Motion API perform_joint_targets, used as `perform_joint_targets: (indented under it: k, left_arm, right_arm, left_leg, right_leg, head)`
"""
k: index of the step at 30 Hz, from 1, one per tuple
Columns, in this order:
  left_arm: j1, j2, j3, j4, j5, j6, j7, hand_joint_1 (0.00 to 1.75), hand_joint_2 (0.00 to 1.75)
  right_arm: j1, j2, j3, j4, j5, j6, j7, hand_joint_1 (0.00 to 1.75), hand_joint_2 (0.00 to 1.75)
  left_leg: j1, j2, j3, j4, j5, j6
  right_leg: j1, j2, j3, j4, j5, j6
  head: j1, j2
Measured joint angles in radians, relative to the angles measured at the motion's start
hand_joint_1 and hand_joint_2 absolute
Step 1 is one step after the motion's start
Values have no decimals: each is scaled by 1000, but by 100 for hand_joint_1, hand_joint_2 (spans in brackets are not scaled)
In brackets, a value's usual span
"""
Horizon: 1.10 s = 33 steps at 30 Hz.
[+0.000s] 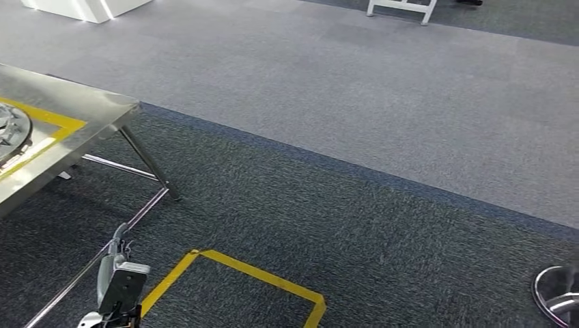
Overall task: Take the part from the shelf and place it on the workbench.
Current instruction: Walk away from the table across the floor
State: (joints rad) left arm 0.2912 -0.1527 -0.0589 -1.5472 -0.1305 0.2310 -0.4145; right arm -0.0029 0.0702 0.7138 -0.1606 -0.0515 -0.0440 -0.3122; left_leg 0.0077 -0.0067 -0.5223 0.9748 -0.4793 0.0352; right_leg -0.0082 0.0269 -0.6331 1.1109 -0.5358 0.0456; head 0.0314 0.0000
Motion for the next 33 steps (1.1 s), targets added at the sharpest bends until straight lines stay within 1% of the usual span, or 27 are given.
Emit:
perform_joint_targets:
  k: [2, 3, 4, 5, 6, 7, 8, 9, 11, 12, 14, 16, 17, 18, 19, 20, 21, 22, 23, 24, 25, 27, 28, 29, 31, 32, 33]
  left_arm:
    - [1, 0, 2, 4, -5, -2, -3, 0, 0]
    - [2, 0, 2, 6, -10, -2, -6, 0, 0]
    - [1, 0, 2, 8, -13, -3, -11, 0, 0]
    - [1, 0, 3, 10, -15, -4, -18, 0, 0]
    - [1, -1, 3, 11, -17, -5, -24, 0, 0]
    - [0, -1, 4, 12, -16, -6, -29, 0, 0]
    - [0, -2, 5, 12, -16, -7, -32, 0, 0]
    - [-1, -3, 7, 13, -16, -7, -33, 0, 0]
    - [-4, -4, 10, 15, -16, -7, -34, 0, 0]
    - [-6, -4, 11, 16, -15, -7, -34, 0, 0]
    - [-8, -4, 16, 19, -15, -8, -37, 0, 0]
    - [-7, -4, 24, 24, -15, -8, -42, 0, 0]
    - [-6, -4, 28, 26, -15, -9, -45, 0, 0]
    - [-6, -4, 31, 29, -15, -9, -48, 0, 0]
    - [-5, -4, 34, 32, -15, -9, -51, 0, 0]
    - [-5, -4, 35, 34, -16, -9, -54, 0, 0]
    - [-6, -5, 37, 36, -16, -9, -58, 0, 0]
    - [-7, -5, 38, 37, -15, -9, -63, 0, 0]
    - [-7, -6, 40, 38, -15, -9, -67, 0, 0]
    - [-9, -7, 43, 38, -15, -9, -69, 0, 0]
    - [-11, -8, 45, 39, -15, -9, -70, 0, 0]
    - [-14, -11, 48, 40, -16, -10, -71, 0, 0]
    - [-15, -14, 49, 40, -17, -10, -71, 0, 0]
    - [-17, -17, 51, 41, -20, -12, -72, 0, 0]
    - [-18, -21, 55, 42, -27, -17, -73, 0, 0]
    - [-17, -22, 57, 44, -32, -20, -74, 0, 0]
    - [-17, -23, 58, 46, -35, -23, -74, 0, 0]
  right_arm:
    - [-3, 0, -1, 0, 0, 0, 0, 0, 0]
    - [-3, 0, -1, 0, 0, 0, 0, 0, 0]
    - [-2, 0, -1, 0, 0, 0, 0, 0, 0]
    - [-1, 0, -1, 0, 0, 0, 0, 0, 0]
    - [-1, 0, -1, 0, 0, 0, 0, 0, 0]
    - [-2, 0, -1, 0, 0, 0, 0, 0, 0]
    - [-4, 0, -2, 0, 0, 0, 0, 0, 0]
    - [-5, 0, -2, 0, 0, 0, 0, 0, 0]
    - [-5, 0, -2, 0, 0, 0, 0, 0, 0]
    - [-3, 0, -2, 0, 0, 0, 0, 0, 0]
    - [-4, 0, -2, 0, 0, -1, 0, 0, 0]
    - [-7, 0, -2, 0, 0, 0, 0, 0, 0]
    - [-8, 0, -2, 0, 0, 0, 0, 0, 0]
    - [-7, 0, -2, 0, 0, 0, 0, 0, 0]
    - [-6, 0, -2, 0, 0, 0, 0, 0, 0]
    - [-5, 0, -2, 0, 0, 0, 1, 0, 0]
    - [-5, 0, -2, 0, 0, 0, 1, 0, 0]
    - [-5, 0, -2, 0, 0, 0, 1, 0, 0]
    - [-7, 1, -2, 0, 0, 0, 1, 0, 0]
    - [-8, 2, -2, 0, 0, 0, 1, 0, 0]
    - [-9, 2, -2, 0, 0, 0, 1, 0, 0]
    - [-7, 2, -2, 0, 0, 0, 2, 0, 0]
    - [-5, 2, -2, 0, 0, 0, 2, 0, 0]
    - [-4, 2, -2, 0, 0, 0, 2, 0, 0]
    - [-6, 2, -2, 0, 0, 0, 2, 0, 0]
    - [-8, 2, -2, 0, 0, 0, 3, 0, 0]
    - [-9, 2, -2, 0, 0, 0, 4, 0, 0]
  left_leg:
    - [-2, 27, -4, 1, 1, 2]
    - [-2, 40, -5, 1, 1, 2]
    - [-2, 53, -6, 1, 1, 2]
    - [-2, 65, -5, 1, 1, 1]
    - [-2, 75, -4, 2, 0, -2]
    - [-5, 84, -3, 5, -2, -6]
    - [-7, 92, -2, 7, -3, -12]
    - [-10, 99, -2, 9, -3, -17]
    - [-11, 113, -1, 10, -3, -27]
    - [-9, 110, -1, 13, -8, -33]
    - [-4, 72, -18, 59, -48, -44]
    - [-2, 27, -72, 185, -120, -49]
    - [-1, 18, -102, 252, -147, -48]
    - [-1, 15, -123, 296, -156, -46]
    - [-1, 13, -127, 303, -144, -44]
    - [-1, 10, -113, 271, -114, -40]
    - [-1, 1, -85, 209, -72, -35]
    - [-1, -22, -55, 140, -38, -30]
    - [0, -42, -29, 81, -15, -25]
    - [0, -58, -14, 43, -5, -22]
    - [-1, -66, -10, 28, -6, -20]
    - [-1, -49, -11, 17, -2, -16]
    - [0, -38, -9, 11, 2, -12]
    - [1, -26, -7, 5, 7, -7]
    - [0, 1, -7, -1, 10, -1]
    - [-2, 16, -10, 0, 10, 0]
    - [-4, 31, -12, 0, 10, 0]
  right_leg:
    - [-3, -17, -56, 128, -60, 8]
    - [-4, -20, -66, 158, -67, 11]
    - [-5, -23, -56, 148, -55, 13]
    - [-7, -30, -25, 100, -27, 14]
    - [-7, -45, 20, 27, 5, 14]
    - [-5, -65, 61, -44, 27, 11]
    - [-4, -79, 90, -94, 40, 6]
    - [-2, -87, 104, -120, 44, -1]
    - [0, -73, 98, -125, 45, -15]
    - [0, -65, 96, -126, 48, -21]
    - [-3, -47, 97, -129, 55, -36]
    - [-2, -25, 92, -129, 62, -46]
    - [-1, -13, 90, -129, 63, -48]
    - [0, -1, 88, -128, 65, -49]
    - [2, 12, 88, -128, 66, -49]
    - [3, 24, 88, -127, 67, -48]
    - [3, 38, 89, -126, 67, -47]
    - [5, 50, 88, -125, 68, -45]
    - [6, 62, 85, -122, 69, -42]
    - [5, 73, 79, -120, 71, -37]
    - [3, 82, 73, -119, 73, -31]
    - [-2, 98, 59, -119, 79, -17]
    - [-2, 89, 51, -113, 74, -12]
    - [-1, 68, 37, -91, 58, -7]
    - [1, 10, -17, 17, -4, -1]
    - [1, -8, -50, 87, -37, 2]
    - [-1, -17, -75, 141, -57, 5]
  head:
    - [2, 0]
    - [2, 0]
    - [2, 0]
    - [2, 0]
    - [2, 0]
    - [3, 0]
    - [2, 0]
    - [2, 0]
    - [0, 0]
    - [0, 0]
    - [-1, 0]
    - [-3, 0]
    - [-3, 0]
    - [-3, 0]
    - [-3, 0]
    - [-3, 0]
    - [-3, 0]
    - [-3, 0]
    - [-2, 0]
    - [-2, 0]
    - [-2, 0]
    - [-2, 0]
    - [-2, 0]
    - [0, 0]
    - [5, 0]
    - [7, 0]
    - [7, 0]
